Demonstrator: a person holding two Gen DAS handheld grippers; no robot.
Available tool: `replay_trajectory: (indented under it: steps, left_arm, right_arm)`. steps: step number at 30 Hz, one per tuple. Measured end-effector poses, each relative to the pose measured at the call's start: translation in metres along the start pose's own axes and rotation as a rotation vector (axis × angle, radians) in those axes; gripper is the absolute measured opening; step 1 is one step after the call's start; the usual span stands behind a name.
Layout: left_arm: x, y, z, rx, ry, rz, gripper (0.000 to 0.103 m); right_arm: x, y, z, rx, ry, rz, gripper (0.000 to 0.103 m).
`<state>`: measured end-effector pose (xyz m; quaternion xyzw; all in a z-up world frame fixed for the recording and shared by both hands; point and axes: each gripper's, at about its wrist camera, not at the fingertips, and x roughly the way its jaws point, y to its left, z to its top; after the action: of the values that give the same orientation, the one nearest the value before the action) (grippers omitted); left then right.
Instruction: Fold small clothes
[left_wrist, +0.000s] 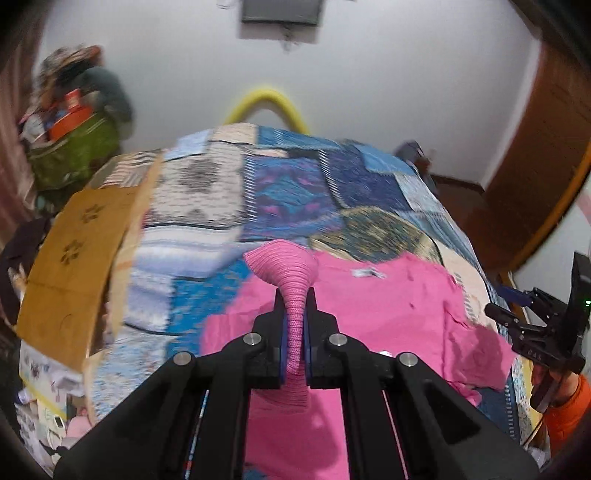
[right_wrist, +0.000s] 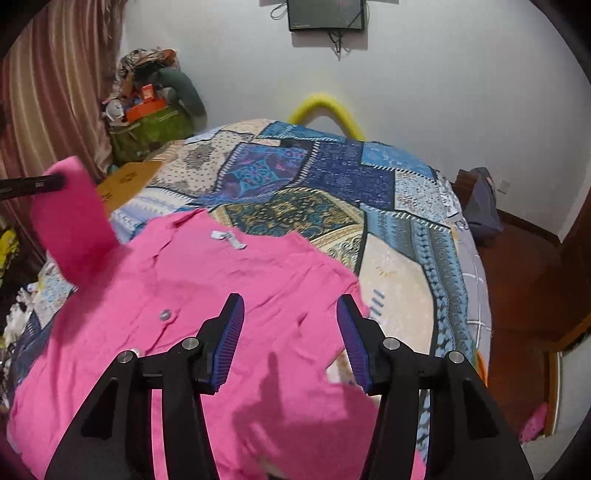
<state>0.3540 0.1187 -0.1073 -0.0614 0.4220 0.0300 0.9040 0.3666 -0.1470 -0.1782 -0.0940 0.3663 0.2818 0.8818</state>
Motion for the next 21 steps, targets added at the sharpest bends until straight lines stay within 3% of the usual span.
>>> replay_trajectory:
  steps: [3, 6, 8, 10, 15, 21]
  left_arm:
    - [0.022, -0.032, -0.005, 0.048, 0.072, -0.054, 0.006]
    - [0.035, -0.056, -0.013, 0.075, 0.144, -0.119, 0.017]
    - [0.03, -0.065, -0.017, 0.106, 0.111, -0.125, 0.029]
    - [0.023, -0.066, -0.02, 0.133, 0.069, -0.086, 0.041]
    - [0.011, -0.031, -0.025, 0.101, 0.018, -0.038, 0.052]
    - [0.039, 0.045, -0.057, 0.004, 0.088, 0.081, 0.054]
  right_arm:
    - [0.0, 0.005, -0.007, 0.001, 0.005, 0.028, 0.048]
    - [0.002, 0.01, -0.013, -0.006, 0.016, 0.052, 0.048]
    - [0.005, 0.016, -0.015, -0.017, 0.026, 0.074, 0.048]
    - [0.008, 0.022, -0.017, -0.028, 0.032, 0.089, 0.048]
    - [0.021, 0.042, -0.016, -0.042, 0.055, 0.154, 0.048]
    - [0.061, 0.062, -0.02, -0.019, 0.117, 0.209, 0.048]
